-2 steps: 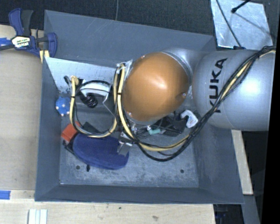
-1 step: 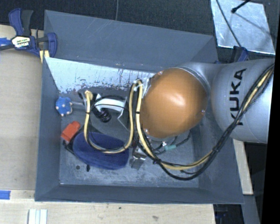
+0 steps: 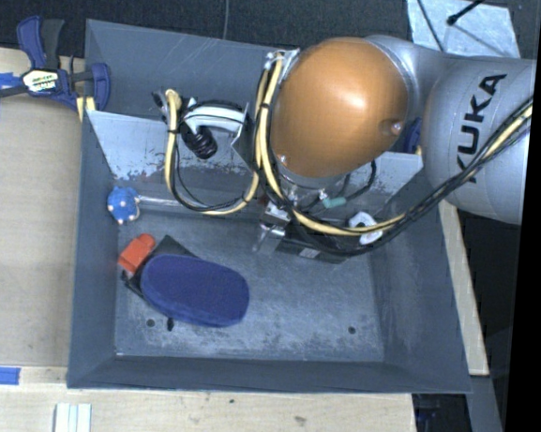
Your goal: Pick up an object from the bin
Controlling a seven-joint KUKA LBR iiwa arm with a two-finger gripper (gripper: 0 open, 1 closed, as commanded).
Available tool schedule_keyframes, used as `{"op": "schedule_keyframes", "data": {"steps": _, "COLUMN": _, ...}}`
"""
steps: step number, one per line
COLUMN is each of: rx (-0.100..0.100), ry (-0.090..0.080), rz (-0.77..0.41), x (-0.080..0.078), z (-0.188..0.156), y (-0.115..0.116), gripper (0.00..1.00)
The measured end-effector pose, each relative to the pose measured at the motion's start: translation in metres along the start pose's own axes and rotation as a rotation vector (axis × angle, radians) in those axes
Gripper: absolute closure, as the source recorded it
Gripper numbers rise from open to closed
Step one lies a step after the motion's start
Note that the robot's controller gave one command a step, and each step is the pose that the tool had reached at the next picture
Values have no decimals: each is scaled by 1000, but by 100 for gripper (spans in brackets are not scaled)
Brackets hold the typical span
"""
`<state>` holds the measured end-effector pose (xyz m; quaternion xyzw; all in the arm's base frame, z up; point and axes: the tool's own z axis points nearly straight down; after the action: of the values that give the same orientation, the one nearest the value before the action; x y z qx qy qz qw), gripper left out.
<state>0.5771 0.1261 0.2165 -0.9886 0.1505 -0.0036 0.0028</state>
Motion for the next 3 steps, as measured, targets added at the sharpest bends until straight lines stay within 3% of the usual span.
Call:
{"op": "schedule_keyframes", "data": {"steps": 1, "rx": -11, "ry": -14, "rz": 20, "x": 38, "z": 101, "y": 48, "gripper": 100}}
{"op": "schedule_keyframes", "data": {"steps": 2, "rx": -6, "ry": -12, "rz": -301, "x": 28, "z": 148, "y": 24, "gripper": 100}}
{"op": "schedule_keyframes", "data": {"steps": 3, "rx": -4, "ry": -9, "rz": -302, "x": 29, "z": 147, "y": 24, "gripper": 0}}
